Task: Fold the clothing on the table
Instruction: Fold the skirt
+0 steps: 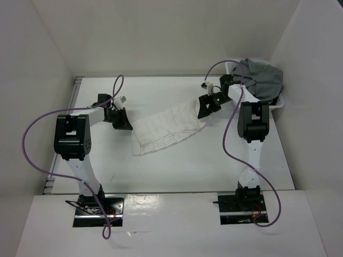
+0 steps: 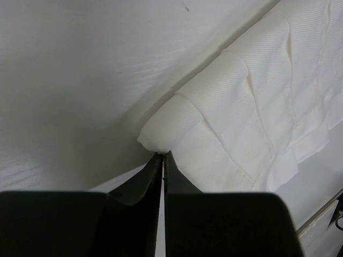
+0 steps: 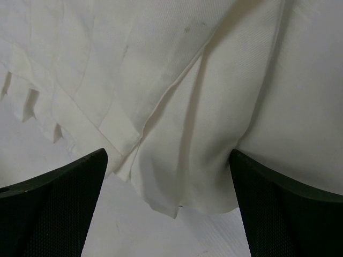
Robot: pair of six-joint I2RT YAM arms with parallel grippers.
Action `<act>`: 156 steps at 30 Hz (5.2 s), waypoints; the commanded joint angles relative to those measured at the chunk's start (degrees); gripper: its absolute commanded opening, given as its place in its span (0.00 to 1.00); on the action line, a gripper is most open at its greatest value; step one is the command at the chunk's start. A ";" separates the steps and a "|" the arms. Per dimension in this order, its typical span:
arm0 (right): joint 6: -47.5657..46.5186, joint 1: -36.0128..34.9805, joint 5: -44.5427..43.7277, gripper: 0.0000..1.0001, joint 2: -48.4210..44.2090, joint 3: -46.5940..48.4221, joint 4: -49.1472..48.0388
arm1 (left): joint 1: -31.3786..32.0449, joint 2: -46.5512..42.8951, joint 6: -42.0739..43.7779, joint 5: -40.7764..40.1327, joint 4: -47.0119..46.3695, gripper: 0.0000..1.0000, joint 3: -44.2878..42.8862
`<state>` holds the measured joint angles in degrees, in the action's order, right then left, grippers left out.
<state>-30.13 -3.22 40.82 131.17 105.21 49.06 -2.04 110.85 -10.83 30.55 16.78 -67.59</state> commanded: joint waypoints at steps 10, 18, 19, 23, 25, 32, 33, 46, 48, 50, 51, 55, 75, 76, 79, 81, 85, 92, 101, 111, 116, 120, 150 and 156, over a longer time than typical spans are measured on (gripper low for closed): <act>1.30 -1.52 3.21 0.96 1.72 0.70 1.92 | -0.33 -0.90 0.63 -0.75 1.95 0.06 1.06; 3.06 -2.57 3.22 0.81 1.72 0.70 0.16 | -0.33 -0.90 0.63 -0.22 1.95 0.06 1.06; 3.58 -2.58 3.22 0.79 1.72 0.70 0.16 | -0.33 -0.90 0.63 -0.22 1.95 0.06 1.06; 4.28 -3.63 3.22 0.75 1.72 0.70 -0.54 | -0.33 -0.90 0.63 -0.22 1.95 0.06 1.06; 4.81 -3.63 3.22 0.75 1.72 0.70 -0.54 | -0.33 -0.90 0.63 0.30 1.95 0.06 1.06; 6.14 -4.16 3.22 0.64 2.24 1.23 -1.77 | -0.33 -0.37 0.63 0.30 1.95 0.06 1.06; 6.14 -4.16 3.22 0.61 2.24 1.23 -1.77 | -0.33 -0.37 0.63 0.30 1.95 0.06 1.06; 6.66 -4.69 2.16 0.25 2.77 1.23 -2.30 | -0.33 -0.37 0.63 0.30 1.95 0.06 1.06; 7.27 -4.69 1.55 0.21 2.77 1.23 -2.30 | -0.33 -0.37 0.63 0.83 1.95 0.06 1.06; 7.97 -4.69 0.32 0.11 2.77 1.23 -2.91 | -0.33 -0.37 0.63 0.83 1.95 0.06 1.06; 7.98 -5.30 -0.56 0.06 2.77 1.23 -2.92 | -0.33 -0.37 0.63 0.83 1.95 0.06 1.06; 9.21 -6.53 -5.65 0.00 1.20 1.23 -4.15 | -0.33 -0.37 0.63 0.83 1.95 0.06 1.06; 12.73 -27.35 -45.56 0.00 -13.49 8.69 0.14 | -0.33 1.21 -0.42 3.03 1.42 0.06 0.44; 13.25 -28.32 -45.56 0.00 -13.49 10.53 0.94 | -0.33 1.21 -0.42 3.03 1.42 0.06 0.44; 13.78 -32.19 -45.04 0.00 -12.09 14.65 4.72 | -0.33 1.21 -0.42 3.03 1.42 0.06 0.44; 14.49 -34.90 -44.33 0.00 -11.38 16.16 5.96 | -0.33 1.21 -0.42 3.03 1.42 0.06 0.44; 15.72 -37.29 -40.83 0.00 -8.31 19.76 8.85 | -0.33 1.21 -0.42 3.03 1.42 0.06 0.44; 16.86 -41.51 -37.74 0.00 -5.14 20.48 9.39 | -0.33 0.69 -0.42 3.56 1.42 0.06 0.44; 17.91 -45.03 -35.03 0.00 -1.72 19.85 8.77 | -0.33 0.69 -0.42 3.56 1.42 0.06 0.44; 18.97 -46.70 -32.65 0.00 1.45 24.25 10.35 | -0.33 0.69 -0.42 3.56 1.42 0.06 0.44; 20.02 -46.70 -30.63 0.00 3.21 28.29 11.41 | -0.33 0.16 -0.42 3.56 1.42 0.06 0.44; 20.55 -46.70 -28.08 0.00 4.87 33.47 13.77 | -0.33 0.16 -0.42 3.56 1.42 0.06 0.44; 15.19 -46.44 -18.58 0.87 -1.24 47.93 25.39 | -6.56 -7.30 1.33 4.08 7.29 0.24 -1.48; 15.19 -46.43 -28.67 0.95 -20.64 23.06 13.36 | -14.91 -21.25 5.02 1.62 13.45 0.76 -3.25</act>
<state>-14.41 -49.74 18.24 122.04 135.26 68.45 -14.70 97.89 -8.51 32.56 26.46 -67.90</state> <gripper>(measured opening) 0.939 0.727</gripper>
